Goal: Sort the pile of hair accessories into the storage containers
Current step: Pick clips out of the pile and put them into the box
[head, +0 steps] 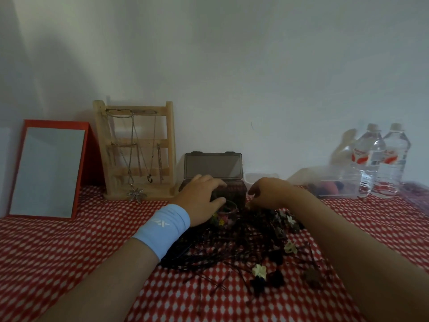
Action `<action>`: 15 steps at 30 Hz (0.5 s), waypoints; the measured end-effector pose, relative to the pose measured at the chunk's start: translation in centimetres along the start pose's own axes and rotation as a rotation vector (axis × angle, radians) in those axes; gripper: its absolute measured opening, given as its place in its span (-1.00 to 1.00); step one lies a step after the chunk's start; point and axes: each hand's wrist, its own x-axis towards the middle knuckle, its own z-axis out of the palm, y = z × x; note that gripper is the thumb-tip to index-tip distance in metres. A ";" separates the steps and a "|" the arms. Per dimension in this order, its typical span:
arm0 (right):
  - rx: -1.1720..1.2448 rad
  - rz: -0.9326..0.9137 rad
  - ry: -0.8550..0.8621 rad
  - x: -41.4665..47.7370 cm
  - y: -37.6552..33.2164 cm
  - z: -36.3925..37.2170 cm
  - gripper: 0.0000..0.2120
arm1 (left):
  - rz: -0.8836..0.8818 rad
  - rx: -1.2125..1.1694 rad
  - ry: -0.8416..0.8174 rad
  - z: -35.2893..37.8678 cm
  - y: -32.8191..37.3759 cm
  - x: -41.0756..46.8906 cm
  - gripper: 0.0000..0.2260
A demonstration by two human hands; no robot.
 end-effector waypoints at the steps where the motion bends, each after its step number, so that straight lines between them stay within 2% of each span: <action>1: -0.002 -0.022 -0.037 0.1 -0.1 0.0 -0.63 | 0.010 0.010 -0.017 0.0 0.3 0.4 -0.65; 9: 0.072 -0.111 -0.158 1.6 1.4 -1.4 -0.75 | 0.042 -0.012 -0.166 -0.1 2.7 5.2 -0.69; 12: 0.173 -0.155 -0.089 2.0 2.1 -3.2 -0.87 | 0.028 -0.039 -0.223 -0.2 2.9 6.4 -0.60; 15: 0.354 -0.177 -0.057 2.3 2.0 -5.3 -0.87 | -0.017 -0.120 -0.213 -0.2 3.1 7.5 -0.55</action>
